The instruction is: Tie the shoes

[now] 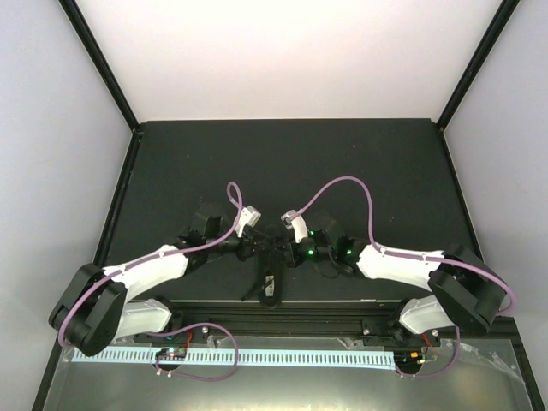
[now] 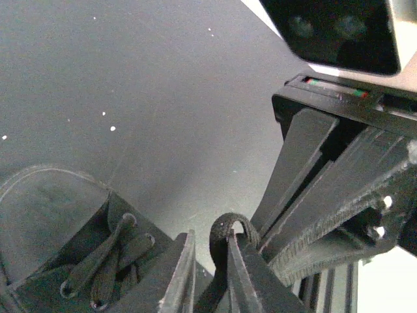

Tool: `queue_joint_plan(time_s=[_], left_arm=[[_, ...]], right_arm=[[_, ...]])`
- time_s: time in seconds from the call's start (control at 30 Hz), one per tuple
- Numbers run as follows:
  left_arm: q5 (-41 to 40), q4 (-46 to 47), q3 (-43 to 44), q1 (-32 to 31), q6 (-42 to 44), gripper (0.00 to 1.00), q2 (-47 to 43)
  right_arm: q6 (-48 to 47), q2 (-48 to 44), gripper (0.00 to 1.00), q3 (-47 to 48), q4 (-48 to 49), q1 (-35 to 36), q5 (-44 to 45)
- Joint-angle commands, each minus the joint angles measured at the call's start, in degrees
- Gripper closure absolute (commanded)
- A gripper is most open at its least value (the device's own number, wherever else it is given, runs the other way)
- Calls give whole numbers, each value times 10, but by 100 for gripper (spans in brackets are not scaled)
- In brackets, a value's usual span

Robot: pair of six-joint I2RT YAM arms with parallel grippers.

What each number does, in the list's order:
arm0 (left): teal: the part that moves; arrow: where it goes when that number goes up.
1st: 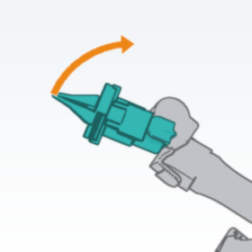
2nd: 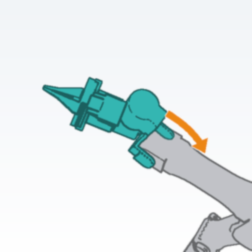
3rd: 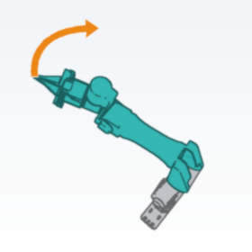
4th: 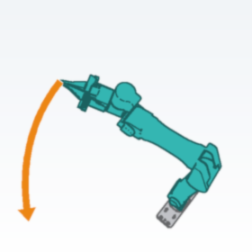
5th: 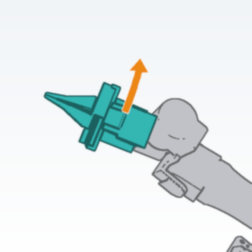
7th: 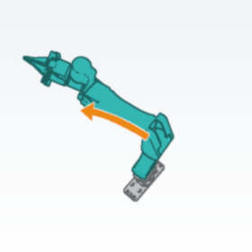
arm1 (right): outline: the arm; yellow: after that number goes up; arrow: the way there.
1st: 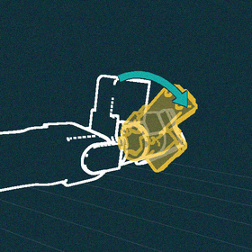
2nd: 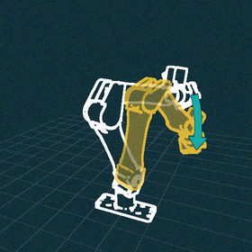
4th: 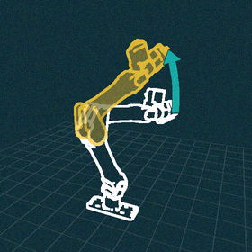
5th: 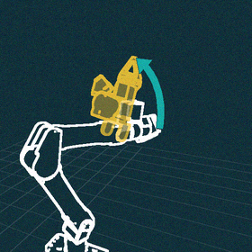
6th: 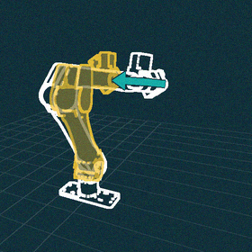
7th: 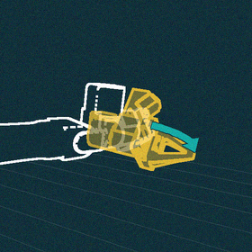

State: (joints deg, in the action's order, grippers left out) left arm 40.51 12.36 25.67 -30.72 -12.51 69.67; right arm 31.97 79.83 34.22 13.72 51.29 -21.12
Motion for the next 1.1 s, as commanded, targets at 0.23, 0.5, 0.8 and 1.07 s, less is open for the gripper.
queue_joint_plan(time_s=[0.23, 0.5, 0.8, 1.07], left_arm=[[-204, -142, -50, -107, -97, 26, -129], [-258, -250, -112, -178, -170, 31, -268], [-238, -285, -106, -213, -159, 37, -266], [-237, -269, -98, -226, -158, 60, -230]], right_arm=[[31, -41, 98, -28, 4, -8, 67], [43, -24, 98, -28, 22, -9, 53], [51, -17, 98, -28, 31, -9, 46], [53, -24, 99, -29, 23, -8, 56]])
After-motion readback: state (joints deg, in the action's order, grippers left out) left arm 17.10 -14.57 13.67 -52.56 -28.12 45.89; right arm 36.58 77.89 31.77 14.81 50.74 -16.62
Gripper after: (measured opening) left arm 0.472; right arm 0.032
